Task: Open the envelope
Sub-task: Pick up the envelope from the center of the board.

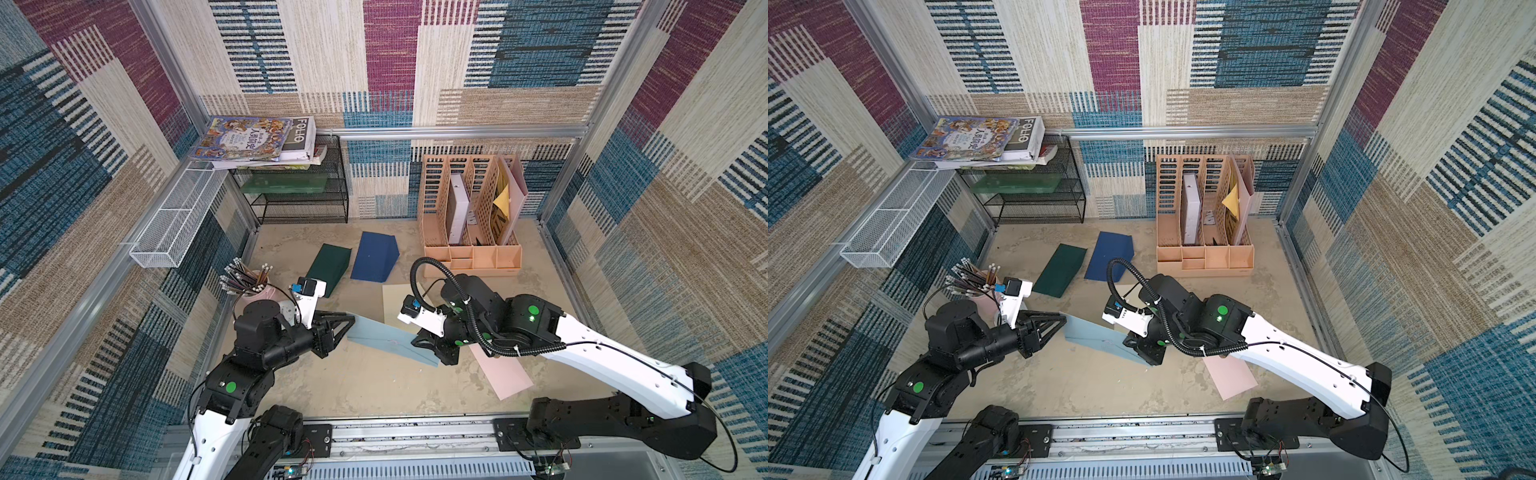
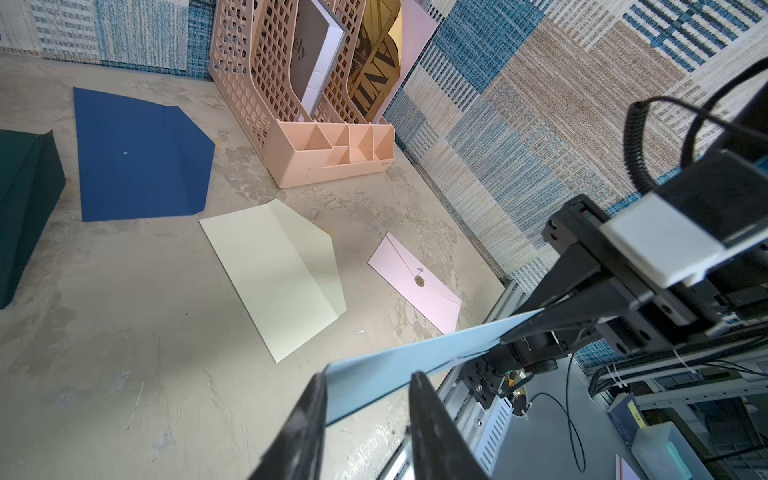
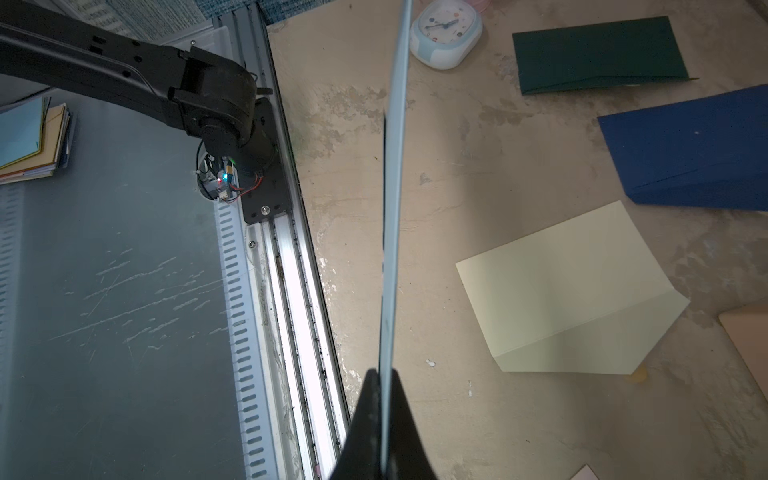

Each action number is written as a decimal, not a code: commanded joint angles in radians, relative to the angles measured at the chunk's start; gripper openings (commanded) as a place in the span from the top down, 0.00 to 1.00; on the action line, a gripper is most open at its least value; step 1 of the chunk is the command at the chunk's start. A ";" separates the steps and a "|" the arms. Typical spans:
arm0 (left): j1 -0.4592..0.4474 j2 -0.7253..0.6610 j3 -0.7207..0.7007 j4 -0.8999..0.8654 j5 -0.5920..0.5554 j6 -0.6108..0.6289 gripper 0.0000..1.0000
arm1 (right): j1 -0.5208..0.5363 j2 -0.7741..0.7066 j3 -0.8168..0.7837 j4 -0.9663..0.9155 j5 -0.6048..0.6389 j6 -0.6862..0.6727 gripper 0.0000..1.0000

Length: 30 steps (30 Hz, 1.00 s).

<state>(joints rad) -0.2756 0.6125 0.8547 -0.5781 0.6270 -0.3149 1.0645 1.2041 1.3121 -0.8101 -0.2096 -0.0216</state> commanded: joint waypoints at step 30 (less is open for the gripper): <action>0.098 0.082 0.015 0.106 0.335 0.042 0.59 | -0.063 -0.087 -0.043 0.070 -0.117 0.000 1.00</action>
<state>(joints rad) -0.1802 0.6918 0.8631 -0.4660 0.9329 -0.3008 1.0004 1.1179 1.2675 -0.7792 -0.3092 -0.0135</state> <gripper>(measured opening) 0.404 0.054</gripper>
